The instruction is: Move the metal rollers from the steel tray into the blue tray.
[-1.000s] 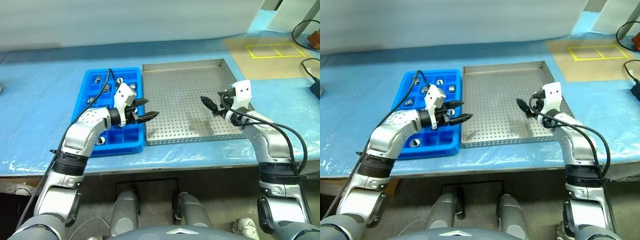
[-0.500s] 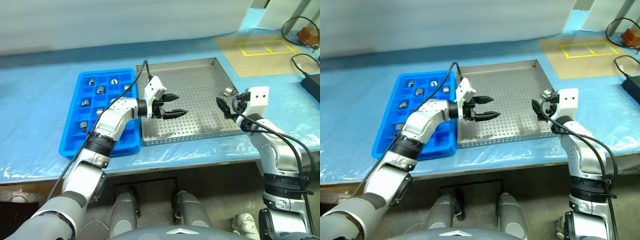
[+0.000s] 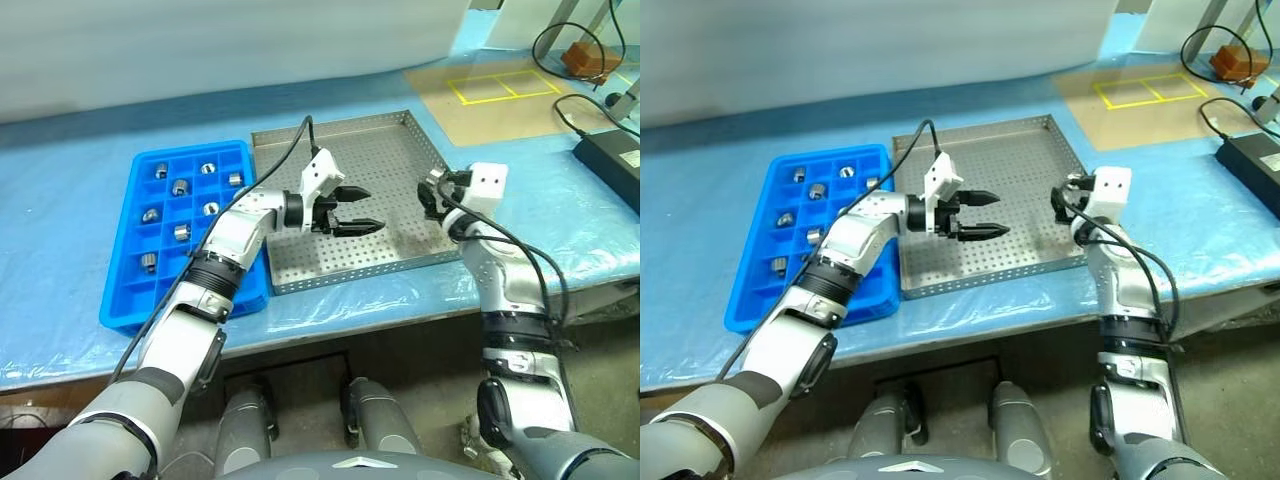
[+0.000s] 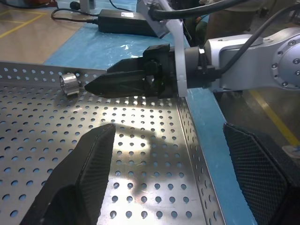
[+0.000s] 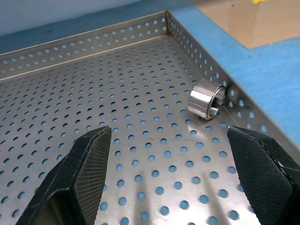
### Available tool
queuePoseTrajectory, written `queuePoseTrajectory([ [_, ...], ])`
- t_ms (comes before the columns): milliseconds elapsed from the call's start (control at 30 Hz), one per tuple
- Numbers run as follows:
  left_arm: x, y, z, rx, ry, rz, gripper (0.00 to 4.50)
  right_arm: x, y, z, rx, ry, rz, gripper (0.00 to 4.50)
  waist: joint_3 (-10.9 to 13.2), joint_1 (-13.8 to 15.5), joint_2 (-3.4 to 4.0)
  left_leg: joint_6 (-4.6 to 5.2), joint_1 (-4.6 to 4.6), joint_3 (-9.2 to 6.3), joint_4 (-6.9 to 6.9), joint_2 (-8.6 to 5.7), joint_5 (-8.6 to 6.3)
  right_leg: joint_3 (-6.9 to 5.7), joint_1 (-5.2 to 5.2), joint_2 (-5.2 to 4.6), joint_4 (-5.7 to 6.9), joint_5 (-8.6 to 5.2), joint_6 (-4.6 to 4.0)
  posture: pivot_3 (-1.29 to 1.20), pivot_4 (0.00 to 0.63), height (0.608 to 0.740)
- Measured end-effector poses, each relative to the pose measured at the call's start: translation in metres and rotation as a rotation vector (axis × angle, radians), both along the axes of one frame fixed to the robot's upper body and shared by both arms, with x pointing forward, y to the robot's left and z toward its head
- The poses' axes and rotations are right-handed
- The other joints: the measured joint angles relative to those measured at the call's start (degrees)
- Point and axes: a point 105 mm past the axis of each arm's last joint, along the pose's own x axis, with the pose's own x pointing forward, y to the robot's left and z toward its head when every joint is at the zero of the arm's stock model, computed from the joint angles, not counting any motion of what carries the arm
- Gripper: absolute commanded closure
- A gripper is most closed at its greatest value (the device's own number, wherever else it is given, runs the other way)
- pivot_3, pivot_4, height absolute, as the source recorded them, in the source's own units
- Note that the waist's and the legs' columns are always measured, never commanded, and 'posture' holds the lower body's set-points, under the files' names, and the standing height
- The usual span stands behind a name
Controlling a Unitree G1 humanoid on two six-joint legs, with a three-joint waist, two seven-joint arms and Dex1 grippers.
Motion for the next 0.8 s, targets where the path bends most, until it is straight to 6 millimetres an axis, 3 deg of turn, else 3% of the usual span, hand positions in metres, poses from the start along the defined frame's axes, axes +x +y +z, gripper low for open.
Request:
queuePoseTrajectory([
  [133, -0.002, 0.005, 0.005, 0.002, -0.019, 0.002, 0.63, 0.013, -0.002, -0.001, 0.045, -0.016, -0.031, 0.43, 0.00, 0.29, 0.00, 0.20, -0.13, 0.00, 0.05, 0.01, -0.01, -0.06, 0.00, -0.02, -0.04, 0.00, -0.01, -0.44, 0.150, 0.740],
  [433, -0.007, 0.011, -0.002, 0.007, 0.003, 0.032, 0.63, 0.026, -0.009, -0.029, 0.065, 0.039, -0.090, 0.43, 0.01, 0.23, 0.02, 0.34, -0.28, 0.00, 0.37, 0.05, -0.14, -0.09, -0.04, -0.04, 0.05, 0.01, -0.02, -0.41, 0.150, 0.740],
  [800, -0.010, 0.010, -0.003, -0.011, 0.007, 0.057, 0.63, 0.038, -0.022, -0.025, 0.018, 0.043, -0.151, 0.43, 0.01, 0.27, 0.03, 0.47, -0.41, 0.00, 0.45, 0.06, -0.18, -0.12, -0.09, -0.05, 0.04, 0.01, -0.03, -0.39, 0.150, 0.740],
])
